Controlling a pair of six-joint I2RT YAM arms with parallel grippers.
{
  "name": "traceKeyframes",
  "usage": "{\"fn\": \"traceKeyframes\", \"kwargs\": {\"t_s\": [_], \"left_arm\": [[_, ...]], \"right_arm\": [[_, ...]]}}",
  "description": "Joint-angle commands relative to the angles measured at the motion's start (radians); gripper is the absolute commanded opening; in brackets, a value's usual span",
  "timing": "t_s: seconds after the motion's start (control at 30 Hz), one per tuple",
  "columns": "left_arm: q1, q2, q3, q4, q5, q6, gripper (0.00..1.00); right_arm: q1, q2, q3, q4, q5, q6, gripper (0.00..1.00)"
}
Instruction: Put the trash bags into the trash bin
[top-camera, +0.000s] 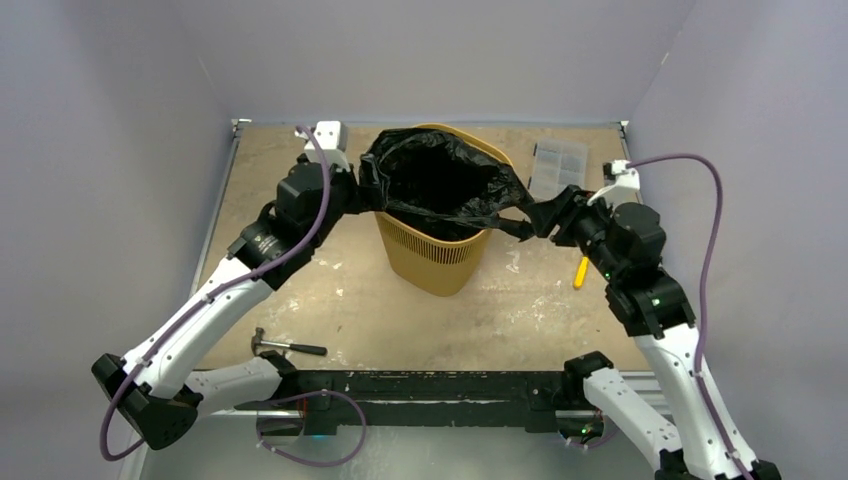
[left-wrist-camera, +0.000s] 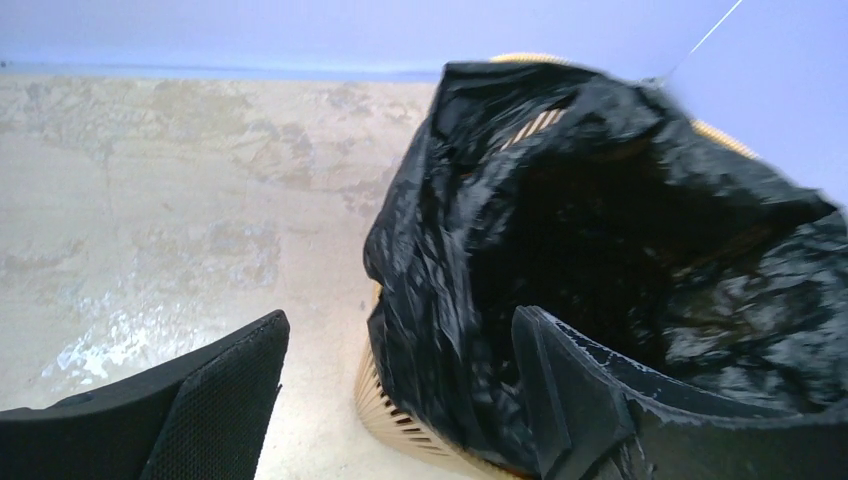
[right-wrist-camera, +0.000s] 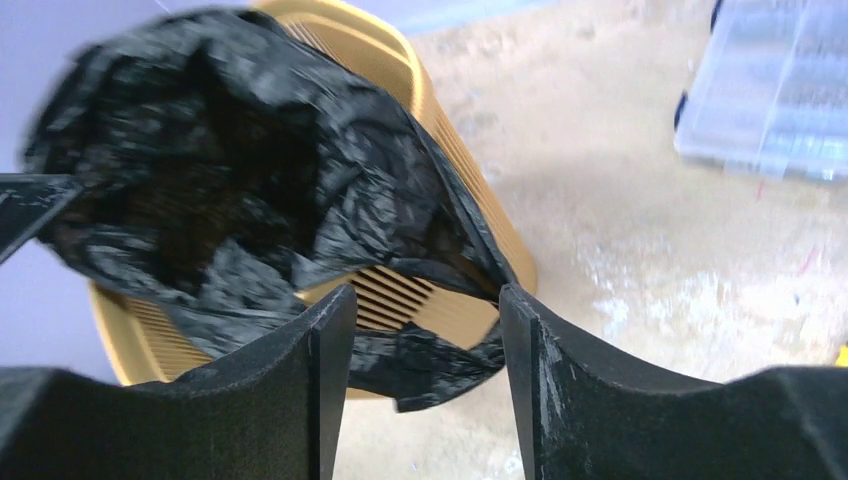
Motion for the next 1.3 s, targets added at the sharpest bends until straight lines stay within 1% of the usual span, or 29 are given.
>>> {"fn": "traceKeyframes", "kwargs": {"t_s": [0.0,0.13,0.2,0.33,0.47,0.5,0.57,0.63,0.7,0.83,0.9,0.93,0.97,1.03,1.07,1.1,1.17,1.2,1.27], "left_arm": [[0.004,-0.042,0.094,0.027,0.016,-0.021,0.82],[0.004,-0.068,0.093,-0.029,-0.035,-0.070,0.82],[0.004,-0.099,0.066,-0.040,-0.048,-0.110,0.82],[0.005,-0.172,-0.009,-0.029,-0.047,-0.169,0.82],[0.004,-0.185,-0.015,-0.001,0.065,-0.200,0.82],[0.003,-0.176,-0.015,0.009,0.099,-0.210,0.82],[0.004,-0.142,-0.011,0.027,0.163,-0.220,0.82],[0.004,-0.106,0.006,0.016,0.187,-0.221,0.81],[0.004,-0.070,0.039,-0.007,0.179,-0.193,0.81],[0.004,0.001,0.175,-0.082,0.083,-0.068,0.82],[0.012,0.044,0.253,-0.102,0.035,0.036,0.89],[0.028,0.074,0.305,-0.122,0.033,0.084,0.91],[0.049,0.113,0.371,-0.153,0.058,0.122,0.92],[0.130,0.198,0.511,-0.206,0.198,0.196,0.96],[0.155,0.243,0.574,-0.232,0.268,0.222,0.96],[0.209,0.293,0.636,-0.246,0.331,0.249,0.96],[0.300,0.393,0.749,-0.270,0.576,0.292,0.97],[0.349,0.459,0.818,-0.291,0.701,0.296,0.97],[0.417,0.588,0.953,-0.332,0.907,0.283,0.97]], "right_arm": [[-0.003,0.020,0.094,0.053,0.024,-0.051,0.59],[-0.003,0.106,0.178,0.066,0.034,-0.058,0.60],[-0.003,0.162,0.225,0.101,0.019,-0.066,0.61],[-0.003,0.303,0.371,0.116,-0.125,-0.103,0.66],[-0.005,0.424,0.457,0.133,-0.245,-0.186,0.68],[-0.008,0.446,0.476,0.131,-0.264,-0.202,0.68],[-0.018,0.489,0.515,0.122,-0.353,-0.264,0.68],[-0.024,0.531,0.565,0.085,-0.406,-0.308,0.68],[-0.031,0.555,0.595,0.049,-0.412,-0.349,0.68],[-0.076,0.547,0.580,0.038,-0.357,-0.328,0.68],[-0.105,0.535,0.561,0.029,-0.303,-0.286,0.68],[-0.126,0.526,0.546,0.028,-0.308,-0.271,0.68],[-0.145,0.512,0.529,0.035,-0.331,-0.256,0.68],[-0.182,0.491,0.487,0.049,-0.384,-0.237,0.68],[-0.195,0.482,0.480,0.051,-0.410,-0.231,0.69],[-0.208,0.473,0.465,0.053,-0.419,-0.221,0.69],[-0.237,0.453,0.433,0.061,-0.462,-0.200,0.70],[-0.250,0.441,0.419,0.063,-0.478,-0.188,0.70],[-0.286,0.411,0.381,0.082,-0.509,-0.168,0.70]]}}
